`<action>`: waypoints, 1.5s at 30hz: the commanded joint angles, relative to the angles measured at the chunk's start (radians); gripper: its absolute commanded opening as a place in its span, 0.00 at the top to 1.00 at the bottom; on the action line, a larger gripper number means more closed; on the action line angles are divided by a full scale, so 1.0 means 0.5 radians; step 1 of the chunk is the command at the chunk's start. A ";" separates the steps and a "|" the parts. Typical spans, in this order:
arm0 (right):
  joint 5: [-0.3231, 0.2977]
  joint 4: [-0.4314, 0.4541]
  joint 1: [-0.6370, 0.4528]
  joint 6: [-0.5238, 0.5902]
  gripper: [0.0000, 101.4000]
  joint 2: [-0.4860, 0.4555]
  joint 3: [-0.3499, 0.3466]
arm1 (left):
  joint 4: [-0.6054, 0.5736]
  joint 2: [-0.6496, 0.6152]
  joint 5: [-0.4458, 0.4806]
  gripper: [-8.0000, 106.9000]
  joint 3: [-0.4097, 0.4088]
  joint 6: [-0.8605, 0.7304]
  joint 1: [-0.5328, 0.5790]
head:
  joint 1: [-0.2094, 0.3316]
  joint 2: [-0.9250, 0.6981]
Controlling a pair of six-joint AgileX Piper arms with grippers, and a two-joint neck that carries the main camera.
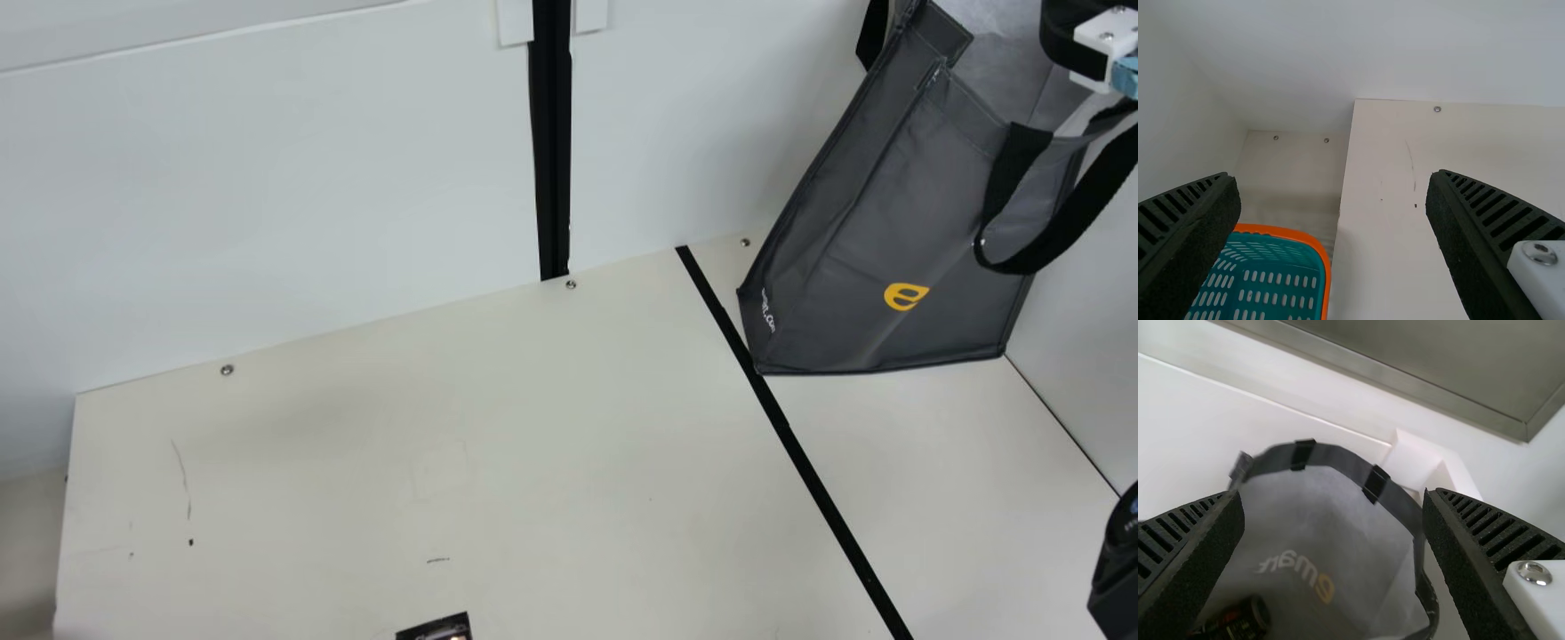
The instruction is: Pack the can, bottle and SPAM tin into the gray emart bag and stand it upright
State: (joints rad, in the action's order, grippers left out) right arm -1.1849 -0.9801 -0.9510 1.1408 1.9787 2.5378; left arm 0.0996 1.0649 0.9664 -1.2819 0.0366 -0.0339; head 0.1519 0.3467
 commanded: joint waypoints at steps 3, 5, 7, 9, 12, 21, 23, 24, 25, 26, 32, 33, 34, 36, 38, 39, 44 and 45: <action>-0.020 -0.004 0.045 -0.015 0.06 -0.009 0.044 | 0.000 0.000 0.000 0.15 0.000 0.000 0.000 | 0.045 0.005; -0.028 -0.012 0.074 -0.020 0.06 -0.017 0.059 | 0.000 0.000 0.000 0.15 0.000 0.000 0.000 | 0.045 0.005; -0.037 -0.017 0.107 -0.019 0.06 -0.027 0.067 | 0.000 0.000 0.000 0.15 0.000 0.000 0.000 | 0.045 0.005; -0.045 -0.019 0.144 -0.017 0.06 -0.039 0.067 | 0.000 0.000 0.000 0.15 0.000 0.000 0.000 | 0.045 0.005; -0.052 -0.018 0.205 -0.013 0.06 -0.059 0.055 | 0.000 0.000 0.000 0.15 0.000 0.000 0.000 | 0.045 0.005; -0.049 -0.009 0.414 0.002 0.06 -0.136 -0.035 | 0.000 0.000 0.000 0.15 0.000 0.000 0.000 | 0.045 0.005; -0.047 -0.007 0.464 0.006 0.06 -0.156 -0.063 | 0.000 0.000 0.000 0.15 0.000 0.000 0.000 | 0.045 0.005; -0.046 -0.005 0.489 0.008 0.06 -0.166 -0.078 | 0.000 0.000 0.000 0.15 0.000 0.000 0.000 | 0.045 0.005; -0.044 -0.003 0.515 0.010 0.06 -0.176 -0.094 | 0.000 0.000 0.000 0.15 0.000 0.000 0.000 | 0.045 0.005; -0.041 -0.001 0.540 0.012 0.06 -0.188 -0.112 | 0.000 0.000 0.000 0.15 0.000 0.000 0.000 | 0.045 0.005; -0.018 0.019 0.689 0.025 0.06 -0.258 -0.238 | 0.000 0.000 0.000 0.15 0.000 0.000 0.000 | 0.045 0.005; -0.011 0.025 0.714 0.026 0.06 -0.272 -0.264 | 0.000 0.000 0.000 0.15 0.000 0.000 0.000 | 0.045 0.005; -0.006 0.030 0.739 0.027 0.06 -0.285 -0.288 | 0.000 0.000 0.000 0.15 0.000 0.000 0.000 | 0.045 0.005; 0.007 0.043 0.791 0.032 0.06 -0.315 -0.346 | 0.000 0.000 0.000 0.15 0.000 0.000 0.000 | 0.045 0.005; 0.020 0.060 0.843 0.041 0.06 -0.348 -0.412 | 0.000 0.000 0.000 0.15 0.000 0.000 0.000 | 0.045 0.005; 0.030 0.070 0.869 0.046 0.06 -0.367 -0.452 | 0.000 0.000 0.000 0.15 0.000 0.000 0.000 | 0.045 0.005; 0.098 0.141 0.993 0.044 0.06 -0.466 -0.658 | 0.000 0.000 0.000 0.15 0.000 0.000 0.000 | 0.045 0.005; 0.118 0.159 1.017 0.037 0.06 -0.488 -0.705 | 0.000 0.000 0.000 0.15 0.000 0.000 0.000 | 0.045 0.005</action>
State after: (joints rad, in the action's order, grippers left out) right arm -1.1383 -0.9089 -0.4554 1.1659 1.7456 2.2297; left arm 0.0996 1.0649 0.9664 -1.2819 0.0366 -0.0339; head 0.1519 0.3482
